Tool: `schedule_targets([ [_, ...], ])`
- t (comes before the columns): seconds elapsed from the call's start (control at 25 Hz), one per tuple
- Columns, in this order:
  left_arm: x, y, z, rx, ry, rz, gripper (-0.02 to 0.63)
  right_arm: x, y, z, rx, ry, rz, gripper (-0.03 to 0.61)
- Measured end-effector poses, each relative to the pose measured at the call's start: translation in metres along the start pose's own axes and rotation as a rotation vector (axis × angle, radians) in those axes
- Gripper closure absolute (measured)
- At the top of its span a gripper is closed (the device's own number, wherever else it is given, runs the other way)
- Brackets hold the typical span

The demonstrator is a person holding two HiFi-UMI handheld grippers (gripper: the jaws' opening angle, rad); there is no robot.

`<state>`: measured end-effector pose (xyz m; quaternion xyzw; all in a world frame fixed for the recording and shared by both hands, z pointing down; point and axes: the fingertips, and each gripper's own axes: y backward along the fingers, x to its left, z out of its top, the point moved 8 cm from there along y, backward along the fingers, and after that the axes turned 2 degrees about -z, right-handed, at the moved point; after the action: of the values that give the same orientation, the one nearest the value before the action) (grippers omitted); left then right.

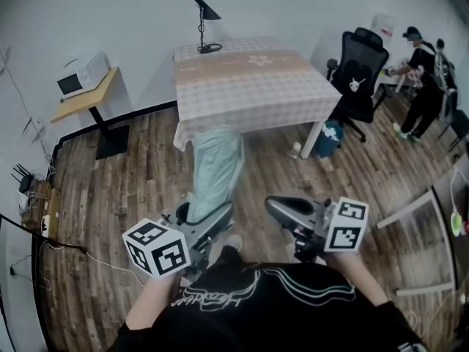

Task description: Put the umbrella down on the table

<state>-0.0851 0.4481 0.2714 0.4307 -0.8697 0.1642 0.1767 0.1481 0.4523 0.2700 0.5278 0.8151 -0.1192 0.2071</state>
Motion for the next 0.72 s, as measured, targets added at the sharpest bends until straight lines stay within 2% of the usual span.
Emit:
schedule_targets([
  [0.44, 0.052, -0.033, 0.010, 0.026, 0.032, 0.022, 0.348, -0.054, -0.028, 0.005, 0.014, -0.045, -0.013, 0.566],
  [0.72, 0.109, -0.065, 0.032, 0.046, 0.056, 0.034, 0.348, -0.109, -0.064, 0.022, 0.028, -0.079, -0.028, 0.566],
])
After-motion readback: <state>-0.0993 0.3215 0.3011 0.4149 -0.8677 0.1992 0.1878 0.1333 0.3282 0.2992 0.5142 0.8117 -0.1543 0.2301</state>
